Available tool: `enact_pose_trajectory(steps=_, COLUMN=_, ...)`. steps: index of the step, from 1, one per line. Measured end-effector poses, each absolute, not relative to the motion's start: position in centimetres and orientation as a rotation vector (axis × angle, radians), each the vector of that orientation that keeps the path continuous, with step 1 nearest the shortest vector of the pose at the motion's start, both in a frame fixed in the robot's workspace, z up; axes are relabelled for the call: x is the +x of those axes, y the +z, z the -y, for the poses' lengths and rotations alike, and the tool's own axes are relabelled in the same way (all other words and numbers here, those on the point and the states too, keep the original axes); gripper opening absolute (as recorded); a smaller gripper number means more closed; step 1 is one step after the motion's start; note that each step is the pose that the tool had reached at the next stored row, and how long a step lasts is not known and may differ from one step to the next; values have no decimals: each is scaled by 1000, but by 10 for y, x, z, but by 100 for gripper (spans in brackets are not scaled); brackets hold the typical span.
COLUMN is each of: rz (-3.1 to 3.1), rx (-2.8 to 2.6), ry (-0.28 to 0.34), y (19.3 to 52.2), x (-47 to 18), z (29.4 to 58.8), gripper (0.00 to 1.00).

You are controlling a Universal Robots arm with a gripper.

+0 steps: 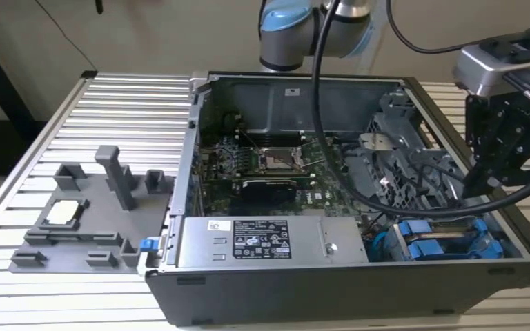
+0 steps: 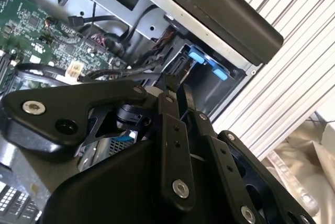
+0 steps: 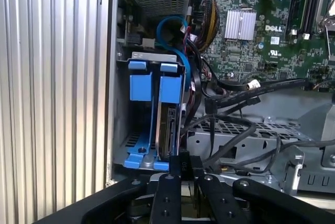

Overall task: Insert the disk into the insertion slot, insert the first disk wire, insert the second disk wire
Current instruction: 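Insert the first disk wire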

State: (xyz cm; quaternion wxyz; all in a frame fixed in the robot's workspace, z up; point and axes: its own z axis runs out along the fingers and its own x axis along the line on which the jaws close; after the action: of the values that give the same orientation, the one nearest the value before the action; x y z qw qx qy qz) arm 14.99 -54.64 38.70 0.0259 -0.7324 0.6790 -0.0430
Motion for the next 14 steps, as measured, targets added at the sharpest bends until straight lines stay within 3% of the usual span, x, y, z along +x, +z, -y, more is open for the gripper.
enact_pose_trajectory(steps=14, rz=-2127, rx=-2291, ry=-72, y=376, x=160, z=546, gripper=19)
